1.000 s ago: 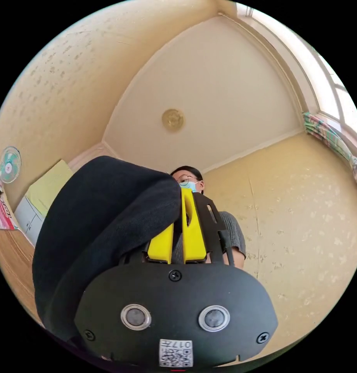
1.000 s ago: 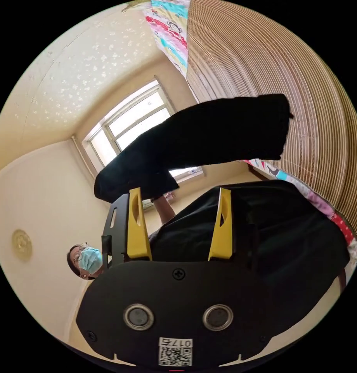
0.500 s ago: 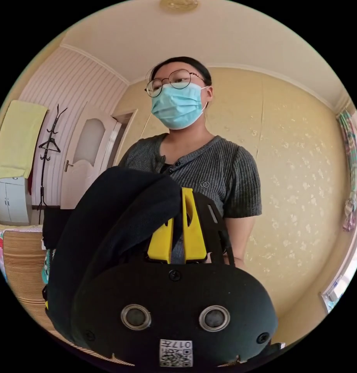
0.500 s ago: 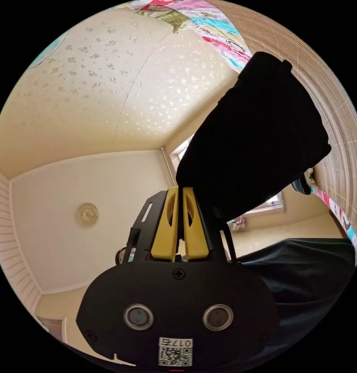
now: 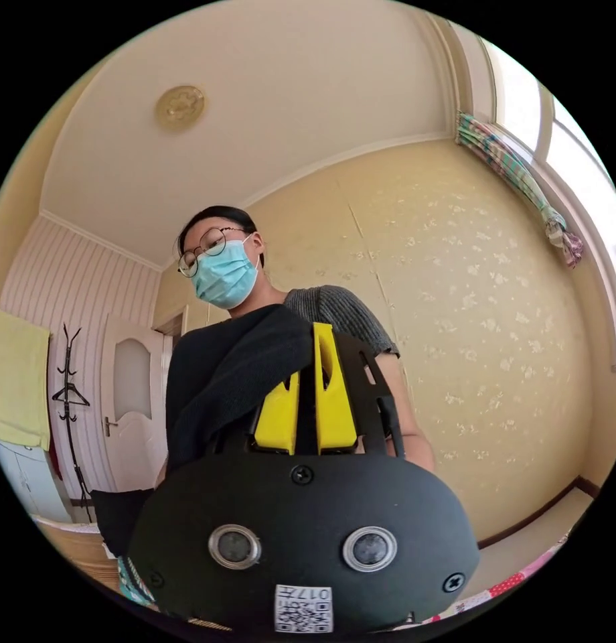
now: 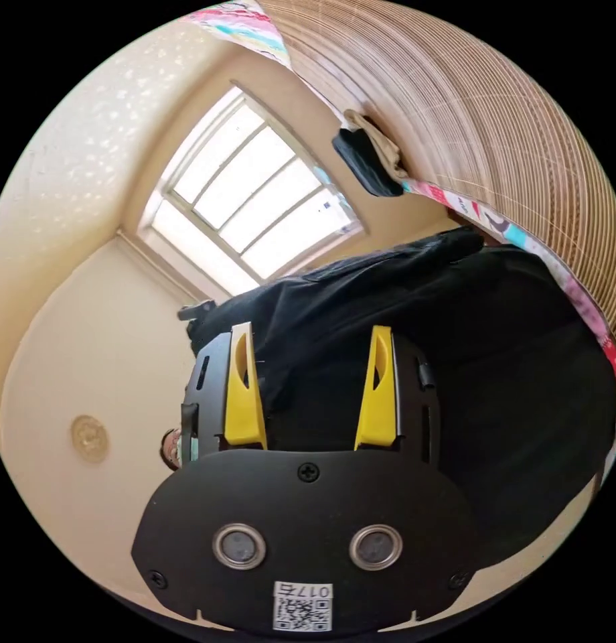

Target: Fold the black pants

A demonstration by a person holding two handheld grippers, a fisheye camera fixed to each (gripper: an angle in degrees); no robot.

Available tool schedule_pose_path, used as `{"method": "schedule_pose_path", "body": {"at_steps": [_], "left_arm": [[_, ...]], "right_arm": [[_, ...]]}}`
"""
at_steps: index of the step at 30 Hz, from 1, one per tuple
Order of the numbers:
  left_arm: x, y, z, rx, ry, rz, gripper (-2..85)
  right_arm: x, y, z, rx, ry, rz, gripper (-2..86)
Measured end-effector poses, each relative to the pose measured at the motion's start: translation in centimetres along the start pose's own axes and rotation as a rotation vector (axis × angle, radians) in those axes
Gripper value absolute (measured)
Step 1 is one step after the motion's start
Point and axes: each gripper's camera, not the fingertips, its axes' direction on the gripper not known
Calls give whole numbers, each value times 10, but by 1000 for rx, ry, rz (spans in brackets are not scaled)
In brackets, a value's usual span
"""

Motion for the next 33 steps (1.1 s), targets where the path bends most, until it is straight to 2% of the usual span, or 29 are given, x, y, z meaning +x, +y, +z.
{"method": "schedule_pose_path", "body": {"at_steps": [4, 6, 8, 12, 15, 18, 20, 21, 23, 26, 28, 31, 33], "left_arm": [[-35, 11, -11, 11, 74, 28, 32], [-56, 13, -11, -5, 104, 23, 32], [-82, 10, -6, -70, 130, -28, 33], [-102, -5, 0, -260, 18, -199, 34], [-93, -13, -14, -350, -201, -335, 37], [-79, -7, -30, -426, -506, -507, 40], [-78, 14, -44, -501, -777, -701, 37], [-81, 22, -50, -508, -835, -770, 36], [-99, 66, -82, -450, -969, -1065, 33], [-123, 131, -132, -242, -1053, -1381, 31], [-133, 162, -156, -110, -1163, -1528, 32], [-156, 173, -166, -110, -1399, -1572, 37], [-176, 164, -160, -160, -1494, -1562, 41]], "right_arm": [[14, -30, 41, 0, -182, -6, 235], [21, -42, 51, 64, -282, -39, 180], [21, -49, 53, 164, -390, -147, 81], [-15, -42, 38, 334, -423, -457, 38], [-60, -9, 13, 421, -433, -734, 35], [-103, 39, 2, 431, -406, -1021, 53], [-121, 72, 3, 444, -374, -1174, 57], [-130, 92, 9, 440, -366, -1280, 59], [-139, 116, 24, 401, -356, -1413, 59], [-149, 145, 68, 264, -280, -1624, 58], [-151, 163, 115, 95, -233, -1788, 52], [-143, 186, 177, -76, -131, -1981, 37], [-133, 191, 210, -157, -141, -2038, 21]]}}
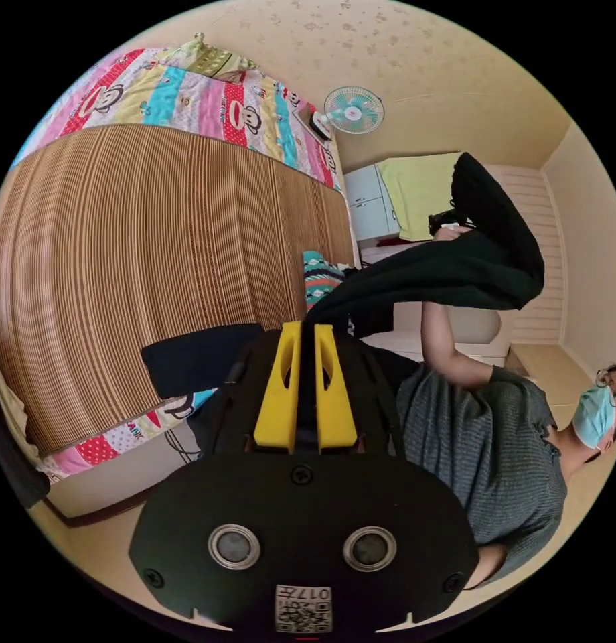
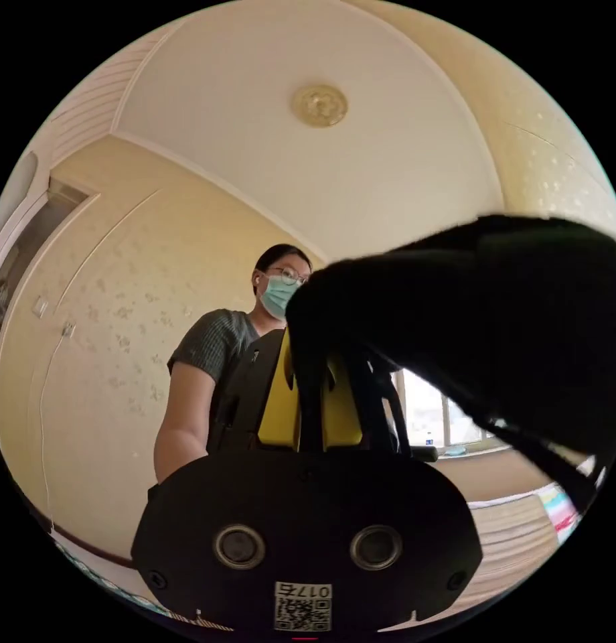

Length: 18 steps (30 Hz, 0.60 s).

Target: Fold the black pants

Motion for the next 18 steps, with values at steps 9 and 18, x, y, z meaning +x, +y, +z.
{"method": "schedule_pose_path", "body": {"at_steps": [9, 18], "left_arm": [[105, -20, -26, 116, 329, 190, 108], [154, -47, -19, 149, 388, 64, 178]], "right_arm": [[46, 68, 200, -551, 199, 389, -5], [127, 230, 406, -1370, 246, 774, -7]]}}
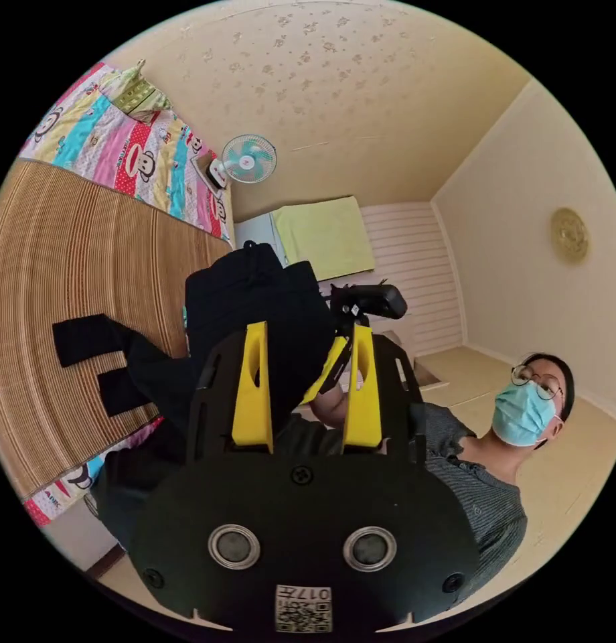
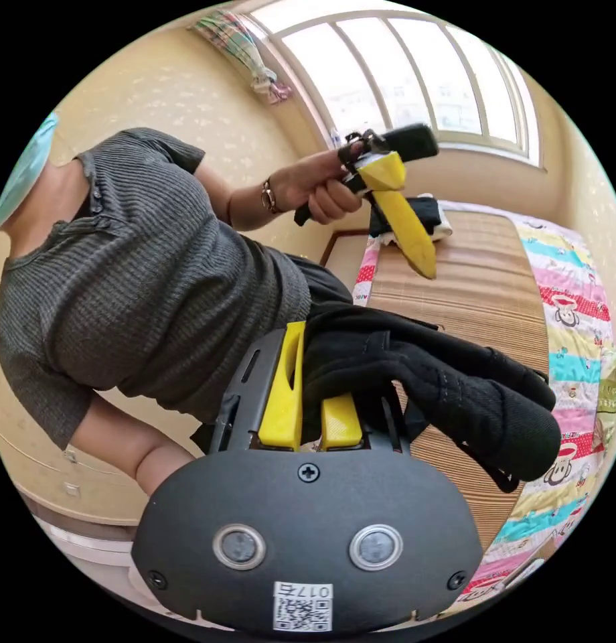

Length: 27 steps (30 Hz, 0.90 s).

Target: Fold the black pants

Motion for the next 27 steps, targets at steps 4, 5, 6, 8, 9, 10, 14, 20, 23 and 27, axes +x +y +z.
{"method": "schedule_pose_path", "body": {"at_steps": [4, 5, 6, 8, 9, 10, 14, 20, 23, 27], "left_arm": [[-40, 8, 23, -79, 13, -178, 184], [-47, 14, 26, -95, 41, -210, 185], [-49, 16, 26, -99, 42, -224, 184], [-45, 22, 31, -163, 28, -236, 186], [-42, 23, 34, -189, 18, -232, 187], [-35, 23, 37, -222, -9, -224, 191], [-8, 23, 32, -305, -134, -168, 192], [42, 33, 20, -434, -341, -24, 119], [62, 50, 12, -467, -415, 20, 67], [63, 78, -2, -470, -420, 37, 46]], "right_arm": [[12, -39, 60, -66, -52, 47, -7], [12, -43, 67, -90, -49, 54, -7], [12, -52, 78, -130, -43, 65, -7], [12, -62, 90, -152, -35, 77, -7], [12, -68, 96, -161, -39, 77, -7], [12, -75, 102, -177, -53, 74, -7], [11, -90, 120, -219, -40, 92, -7], [8, -111, 154, -331, 21, 119, -7], [10, -108, 157, -320, 16, 144, -7], [13, -84, 149, -229, -19, 211, -6]]}}
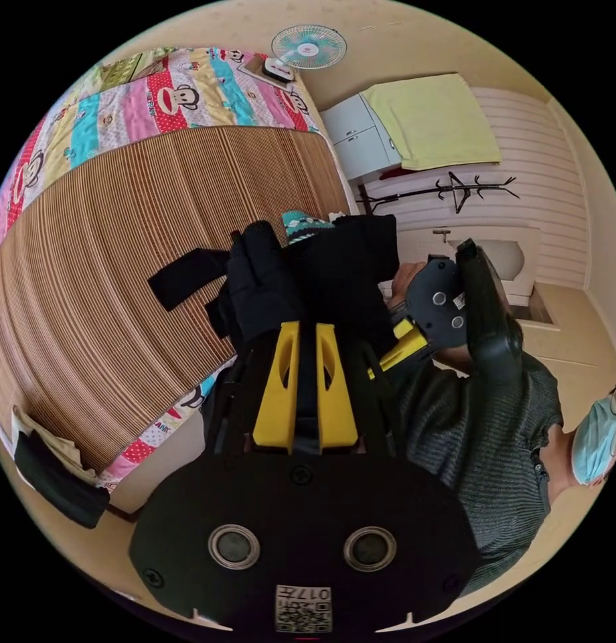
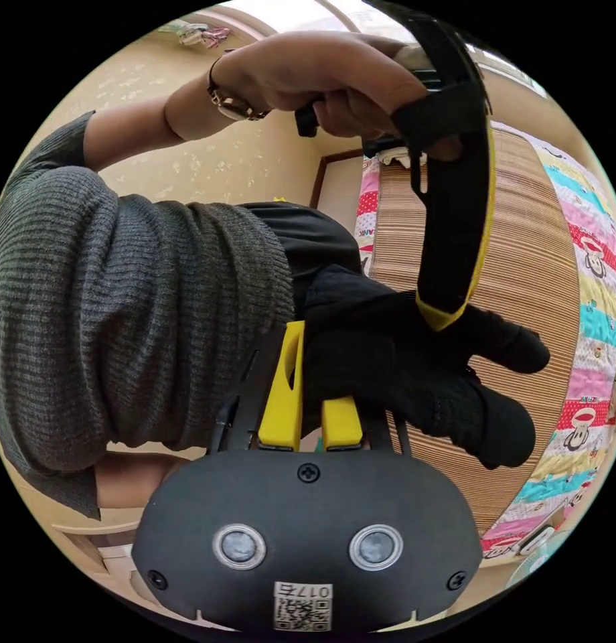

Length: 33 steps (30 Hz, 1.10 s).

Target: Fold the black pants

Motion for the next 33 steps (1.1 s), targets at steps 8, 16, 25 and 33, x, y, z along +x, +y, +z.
{"method": "schedule_pose_path", "body": {"at_steps": [8, 16, 25, 33], "left_arm": [[-38, 119, 9, 431, 779, 210, 4], [5, 226, -67, 732, 893, 617, 1], [65, 329, -210, 838, 746, 959, -1], [168, 384, -383, 964, 605, 1327, -7]], "right_arm": [[18, 87, -15, 284, -202, 151, 53], [76, 242, -13, 951, -676, 247, 97], [32, 334, -116, 1338, -366, 74, 10], [-131, 327, -299, 1255, 141, -249, 1]]}}
